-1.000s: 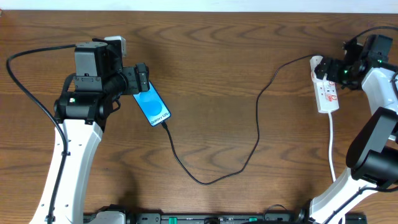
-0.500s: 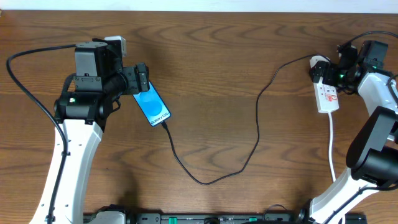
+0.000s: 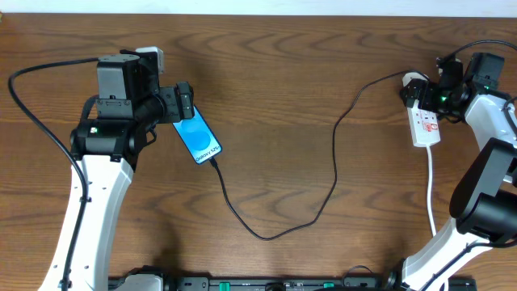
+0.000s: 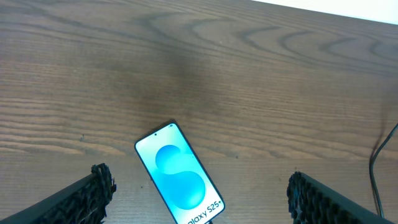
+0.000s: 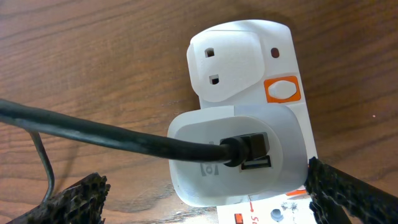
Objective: Plug charger to phone and switch on socket
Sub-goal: 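Lower the right gripper onto the switch beside the white charger adapter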
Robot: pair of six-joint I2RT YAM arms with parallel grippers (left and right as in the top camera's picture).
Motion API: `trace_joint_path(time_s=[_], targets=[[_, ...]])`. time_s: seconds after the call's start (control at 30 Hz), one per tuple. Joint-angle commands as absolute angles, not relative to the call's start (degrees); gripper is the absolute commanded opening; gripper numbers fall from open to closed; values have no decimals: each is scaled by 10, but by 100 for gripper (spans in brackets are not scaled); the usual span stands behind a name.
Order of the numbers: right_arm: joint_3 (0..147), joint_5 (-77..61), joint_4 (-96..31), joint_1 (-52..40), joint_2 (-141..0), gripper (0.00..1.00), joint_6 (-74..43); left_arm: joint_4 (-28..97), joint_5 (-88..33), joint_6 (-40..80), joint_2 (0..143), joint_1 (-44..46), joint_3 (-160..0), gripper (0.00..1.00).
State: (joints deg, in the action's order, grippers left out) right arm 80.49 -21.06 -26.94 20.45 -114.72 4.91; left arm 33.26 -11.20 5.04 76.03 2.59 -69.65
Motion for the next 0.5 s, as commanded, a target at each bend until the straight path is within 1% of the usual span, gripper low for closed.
trace_joint_path(time_s=[0.0, 0.47], targets=[[800, -231, -268, 201, -1155, 99, 59, 334, -104, 43, 761, 26, -696, 91], [795, -238, -266, 201, -1155, 99, 58, 334, -104, 43, 761, 26, -696, 91]])
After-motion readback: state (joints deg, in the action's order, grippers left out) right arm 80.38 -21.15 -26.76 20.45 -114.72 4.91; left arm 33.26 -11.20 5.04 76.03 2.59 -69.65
